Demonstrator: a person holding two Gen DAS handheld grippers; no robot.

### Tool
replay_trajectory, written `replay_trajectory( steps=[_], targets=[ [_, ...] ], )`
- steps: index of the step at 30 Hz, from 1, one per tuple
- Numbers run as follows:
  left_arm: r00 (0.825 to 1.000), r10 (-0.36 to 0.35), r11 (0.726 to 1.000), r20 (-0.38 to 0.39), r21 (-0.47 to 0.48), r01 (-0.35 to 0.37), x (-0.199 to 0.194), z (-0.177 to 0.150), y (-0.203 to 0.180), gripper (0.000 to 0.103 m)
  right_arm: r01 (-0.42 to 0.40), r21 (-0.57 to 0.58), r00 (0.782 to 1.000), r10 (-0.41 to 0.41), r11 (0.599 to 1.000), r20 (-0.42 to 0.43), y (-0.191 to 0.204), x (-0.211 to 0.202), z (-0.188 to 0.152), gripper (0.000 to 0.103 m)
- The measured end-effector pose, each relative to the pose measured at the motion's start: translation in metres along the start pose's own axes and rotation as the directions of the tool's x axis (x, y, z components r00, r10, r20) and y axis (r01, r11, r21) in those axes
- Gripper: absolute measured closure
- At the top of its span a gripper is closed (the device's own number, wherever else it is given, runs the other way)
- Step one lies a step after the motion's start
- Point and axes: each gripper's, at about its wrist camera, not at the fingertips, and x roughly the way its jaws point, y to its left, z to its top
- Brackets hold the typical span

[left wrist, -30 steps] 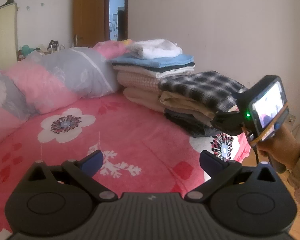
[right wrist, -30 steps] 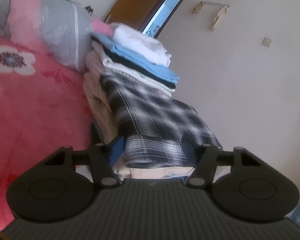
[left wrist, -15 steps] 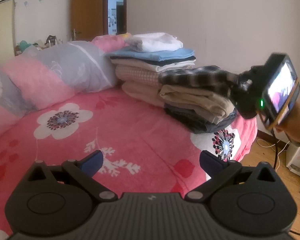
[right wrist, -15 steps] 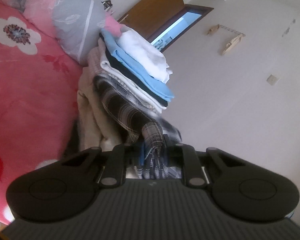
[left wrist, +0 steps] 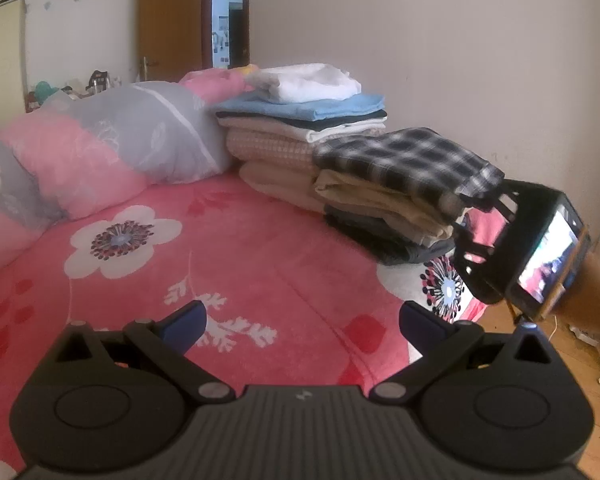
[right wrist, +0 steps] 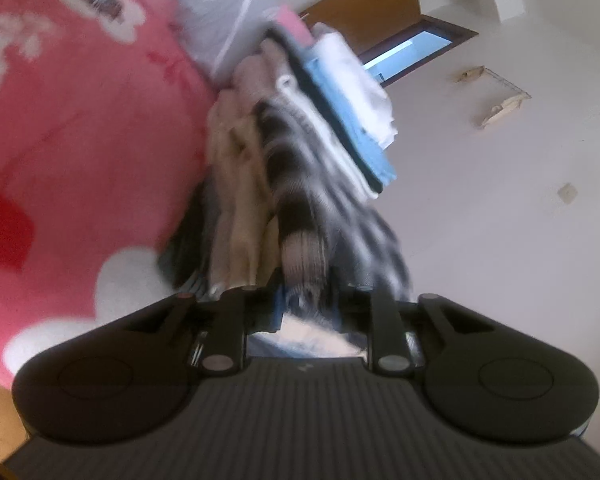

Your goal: Fold clothes

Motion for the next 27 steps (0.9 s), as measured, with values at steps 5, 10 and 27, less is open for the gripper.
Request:
replay_trajectory(
  steps=[5,10,27],
  targets=[
    [1.000,-0.010,1.000,-0.002,0.002,0.010,0.000,-0.001,-0.003,0.000,-0.023,0.106,1.000,0.024,0.994,-0.009,-0.009,-0.020,-0.024,0.046],
    [1.000,-0.013,1.000,-0.007,0.002,0.013,0.004,-0.001,-0.005,0.000,-0.047,0.421,0.996,0.072,0.906,-0.044,-0.062,-0.020,-0.057,0.047],
    [0.999,-0.035,0.999,-0.010,-0.003,0.035,-0.020,-0.016,-0.012,0.000,-0.109,0.887,0.952,0.305,0.449,-0.037,-0.048,-0.170,-0.049,0.001]
  ],
)
